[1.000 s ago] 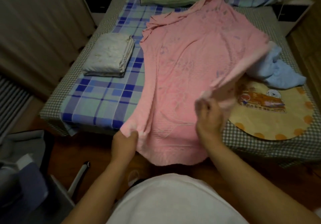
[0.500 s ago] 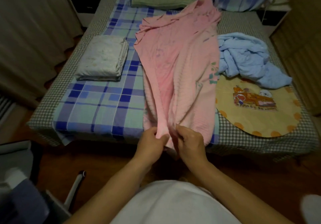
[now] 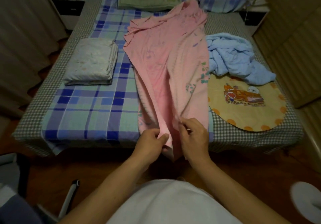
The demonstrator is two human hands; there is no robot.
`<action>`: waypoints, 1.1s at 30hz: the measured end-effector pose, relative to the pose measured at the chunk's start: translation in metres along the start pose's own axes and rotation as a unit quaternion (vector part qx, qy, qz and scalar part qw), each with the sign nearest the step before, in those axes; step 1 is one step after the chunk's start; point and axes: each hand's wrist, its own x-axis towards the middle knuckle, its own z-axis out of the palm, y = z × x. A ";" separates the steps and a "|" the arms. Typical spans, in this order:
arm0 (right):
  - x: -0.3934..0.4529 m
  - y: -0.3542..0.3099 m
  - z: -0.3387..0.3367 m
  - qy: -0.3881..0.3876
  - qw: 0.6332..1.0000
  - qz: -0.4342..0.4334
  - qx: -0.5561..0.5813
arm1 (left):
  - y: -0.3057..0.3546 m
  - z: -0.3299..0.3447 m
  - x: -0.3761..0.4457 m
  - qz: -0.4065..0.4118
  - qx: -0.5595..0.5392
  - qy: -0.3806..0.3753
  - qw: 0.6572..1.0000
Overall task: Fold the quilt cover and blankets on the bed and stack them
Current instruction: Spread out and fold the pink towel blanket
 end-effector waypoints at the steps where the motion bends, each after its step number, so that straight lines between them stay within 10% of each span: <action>1: 0.002 -0.003 -0.004 0.027 1.000 -0.001 0.013 | 0.001 -0.001 -0.001 0.004 0.005 -0.003 1.000; 12: -0.027 -0.011 -0.010 -0.117 0.971 -0.183 -0.102 | 0.015 -0.009 -0.010 -0.055 -0.180 -0.088 0.978; 33: -0.027 -0.013 -0.017 -0.136 0.934 -0.245 -0.222 | 0.049 -0.008 -0.009 -0.095 -0.038 -0.047 0.994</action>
